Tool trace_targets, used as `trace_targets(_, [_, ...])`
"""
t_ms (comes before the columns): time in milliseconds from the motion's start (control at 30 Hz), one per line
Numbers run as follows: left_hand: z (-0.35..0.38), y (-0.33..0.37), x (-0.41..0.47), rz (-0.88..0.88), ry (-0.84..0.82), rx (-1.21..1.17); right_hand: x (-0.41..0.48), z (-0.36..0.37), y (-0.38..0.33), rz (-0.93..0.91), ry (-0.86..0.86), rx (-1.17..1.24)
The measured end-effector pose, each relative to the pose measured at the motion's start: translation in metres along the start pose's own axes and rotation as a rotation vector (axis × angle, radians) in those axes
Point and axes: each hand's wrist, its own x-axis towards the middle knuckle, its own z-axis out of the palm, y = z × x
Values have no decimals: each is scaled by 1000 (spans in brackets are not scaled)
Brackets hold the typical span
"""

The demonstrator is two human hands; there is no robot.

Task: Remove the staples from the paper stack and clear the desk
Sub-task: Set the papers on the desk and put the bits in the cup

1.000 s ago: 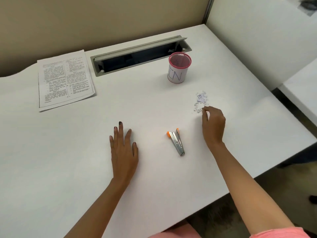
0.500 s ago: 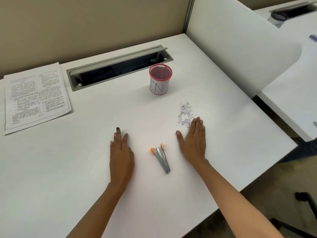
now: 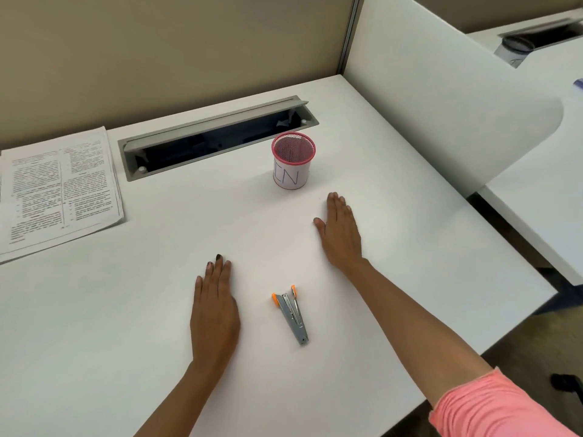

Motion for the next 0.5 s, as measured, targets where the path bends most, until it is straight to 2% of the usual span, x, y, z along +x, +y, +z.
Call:
trace_targets(100, [-2, 1, 0, -15, -15, -8, -8, -4, 0, -133, -20, 20])
trace_targets(167, [-4, 3, 0, -22, -31, -28, -20, -6, 0, -149, -47, 32])
trace_targets(200, [-6, 5, 0, -32, -35, -47, -27, -5, -1, -141, -7, 20])
trace_targets(267, [-8, 7, 2, -65, -34, -82, -40, 0, -4, -167, 113, -83])
trace_targets(400, [-8, 7, 2, -94, -36, -64, -55, -3, -16, -162, 170, -346])
trace_targets(500, [-7, 6, 2, -94, -37, -45, -53, -21, -18, -172, 162, -349])
